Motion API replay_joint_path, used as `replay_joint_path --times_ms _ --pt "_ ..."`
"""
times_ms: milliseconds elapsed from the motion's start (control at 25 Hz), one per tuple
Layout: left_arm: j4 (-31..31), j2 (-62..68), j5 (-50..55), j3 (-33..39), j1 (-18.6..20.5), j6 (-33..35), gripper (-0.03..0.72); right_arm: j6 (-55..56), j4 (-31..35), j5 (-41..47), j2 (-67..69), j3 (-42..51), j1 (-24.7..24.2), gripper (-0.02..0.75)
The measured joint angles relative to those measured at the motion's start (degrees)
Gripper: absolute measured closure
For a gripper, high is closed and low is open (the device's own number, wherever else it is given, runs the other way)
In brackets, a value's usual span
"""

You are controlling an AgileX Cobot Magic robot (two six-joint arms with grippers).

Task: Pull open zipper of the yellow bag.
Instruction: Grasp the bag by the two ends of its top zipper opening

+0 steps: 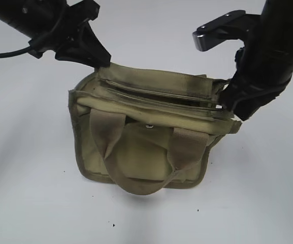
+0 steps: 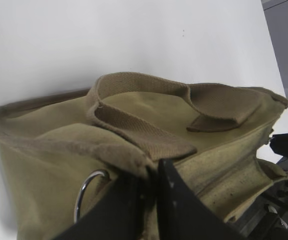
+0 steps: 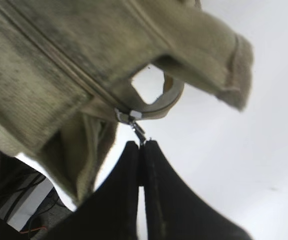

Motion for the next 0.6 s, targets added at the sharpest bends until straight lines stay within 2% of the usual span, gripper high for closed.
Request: replay_joint_path --times_ms 240,320,360,480,560,600 --pt "0.23 0.0 -0.29 0.0 0.0 0.0 0.627 1.4 2.2 0.99 -0.05 0.0 -1.93 0.732" --pt "0.36 0.0 -0.29 0.0 0.0 0.0 0.627 1.77 4.26 1.09 -0.43 0.0 -1.93 0.687" --pt "0.42 0.0 -0.29 0.0 0.0 0.0 0.62 2.05 4.95 1.14 -0.98 0.0 -1.93 0.635" --pt "2.66 -0.31 -0.23 0.0 0.0 0.0 0.548 4.78 5.28 1.23 -3.28 0.0 -1.93 0.407" --pt "5.84 -1.88 -0.17 -0.06 0.0 0.06 0.454 6.91 4.51 1.29 -4.98 0.08 -1.93 0.238" --pt "7.94 -3.13 0.25 -0.17 0.0 0.06 0.403 7.96 4.14 1.29 -5.78 0.47 -1.93 0.184"
